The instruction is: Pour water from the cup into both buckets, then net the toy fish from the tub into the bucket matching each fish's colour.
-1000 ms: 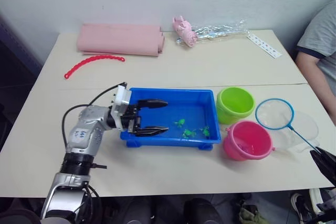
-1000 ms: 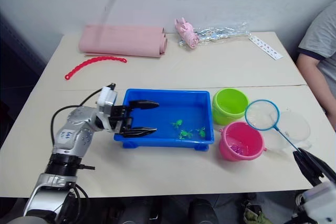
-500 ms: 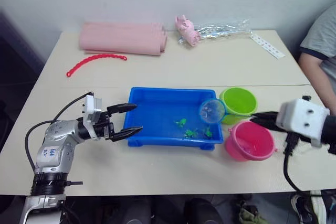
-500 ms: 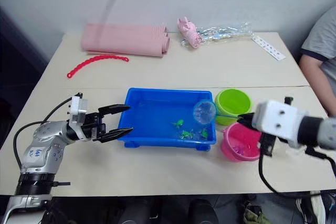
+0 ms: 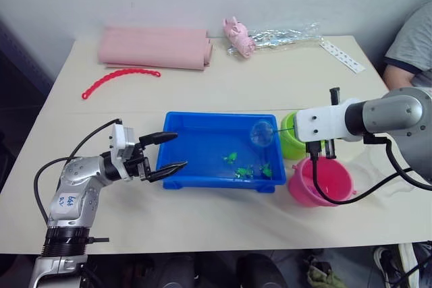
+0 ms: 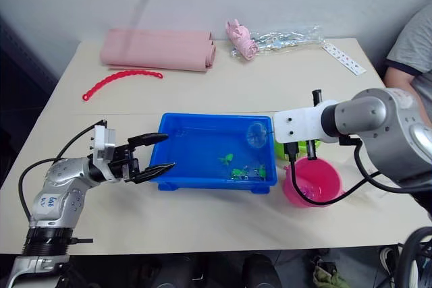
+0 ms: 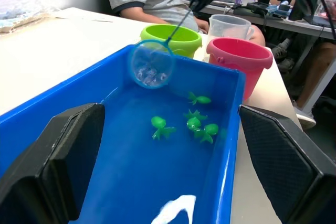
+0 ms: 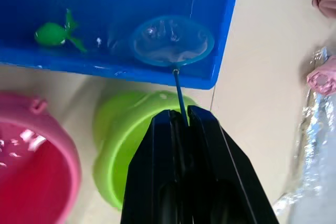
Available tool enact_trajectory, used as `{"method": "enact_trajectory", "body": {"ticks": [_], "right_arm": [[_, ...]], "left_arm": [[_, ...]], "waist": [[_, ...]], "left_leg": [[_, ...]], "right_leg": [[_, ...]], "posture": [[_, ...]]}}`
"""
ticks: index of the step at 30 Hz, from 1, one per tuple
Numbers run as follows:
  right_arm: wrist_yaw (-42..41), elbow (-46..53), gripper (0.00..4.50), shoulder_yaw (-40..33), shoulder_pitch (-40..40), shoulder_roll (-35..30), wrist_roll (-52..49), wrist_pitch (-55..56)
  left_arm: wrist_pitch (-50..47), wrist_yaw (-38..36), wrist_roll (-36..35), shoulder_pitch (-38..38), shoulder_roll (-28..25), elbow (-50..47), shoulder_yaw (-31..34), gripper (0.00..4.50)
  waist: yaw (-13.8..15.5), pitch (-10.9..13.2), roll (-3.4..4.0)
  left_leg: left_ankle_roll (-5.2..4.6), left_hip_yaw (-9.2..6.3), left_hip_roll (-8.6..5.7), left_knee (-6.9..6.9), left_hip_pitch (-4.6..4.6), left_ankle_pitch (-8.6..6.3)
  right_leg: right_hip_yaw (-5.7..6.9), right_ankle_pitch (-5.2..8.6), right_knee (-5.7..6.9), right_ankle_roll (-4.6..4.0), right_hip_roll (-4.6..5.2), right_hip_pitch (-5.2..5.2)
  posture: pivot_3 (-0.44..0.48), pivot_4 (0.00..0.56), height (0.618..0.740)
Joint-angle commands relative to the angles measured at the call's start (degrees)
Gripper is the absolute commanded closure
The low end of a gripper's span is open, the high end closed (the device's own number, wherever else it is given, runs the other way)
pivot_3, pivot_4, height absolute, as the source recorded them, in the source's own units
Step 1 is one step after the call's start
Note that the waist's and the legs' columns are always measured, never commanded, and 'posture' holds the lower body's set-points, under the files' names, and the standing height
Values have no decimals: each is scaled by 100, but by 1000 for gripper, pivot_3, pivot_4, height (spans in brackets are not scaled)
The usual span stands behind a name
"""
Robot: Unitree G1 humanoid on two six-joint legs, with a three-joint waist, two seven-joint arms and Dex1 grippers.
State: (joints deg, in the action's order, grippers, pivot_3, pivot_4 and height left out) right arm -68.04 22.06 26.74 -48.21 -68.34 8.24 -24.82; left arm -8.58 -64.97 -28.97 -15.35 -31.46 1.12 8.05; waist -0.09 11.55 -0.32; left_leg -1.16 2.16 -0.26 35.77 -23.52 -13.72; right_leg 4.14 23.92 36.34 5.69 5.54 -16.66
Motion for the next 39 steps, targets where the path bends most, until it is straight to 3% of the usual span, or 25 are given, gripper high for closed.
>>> {"method": "enact_trajectory", "body": {"ticks": [1,6,25,39], "right_arm": [[-296,129,4500,86,-240,139,681,212],[-675,171,4500,152,-295,246,1304,508],[-1892,403,4500,240,-165,896,1979,836],[-2445,361,4500,277,-280,525,1719,1460]], "left_arm": [[128,-16,-4,-132,28,21,-31,62],[148,-73,-1,-235,50,106,-111,62],[276,-623,18,-460,-36,565,-262,62],[207,-597,-30,-287,-70,426,-215,62]], "waist": [[-11,0,0],[-16,0,0],[-17,0,0],[-13,0,0]], "left_leg": [[0,1,0,4,-1,0],[1,1,0,19,0,-1],[0,1,-1,25,1,-1],[-1,0,-1,27,2,-2]], "right_leg": [[0,0,1,0,0,0],[-2,0,18,0,-1,0],[-2,0,25,0,-1,0],[-2,0,27,0,1,1]], "posture": [[0,150,740],[0,150,740],[0,150,740],[0,150,740]]}}
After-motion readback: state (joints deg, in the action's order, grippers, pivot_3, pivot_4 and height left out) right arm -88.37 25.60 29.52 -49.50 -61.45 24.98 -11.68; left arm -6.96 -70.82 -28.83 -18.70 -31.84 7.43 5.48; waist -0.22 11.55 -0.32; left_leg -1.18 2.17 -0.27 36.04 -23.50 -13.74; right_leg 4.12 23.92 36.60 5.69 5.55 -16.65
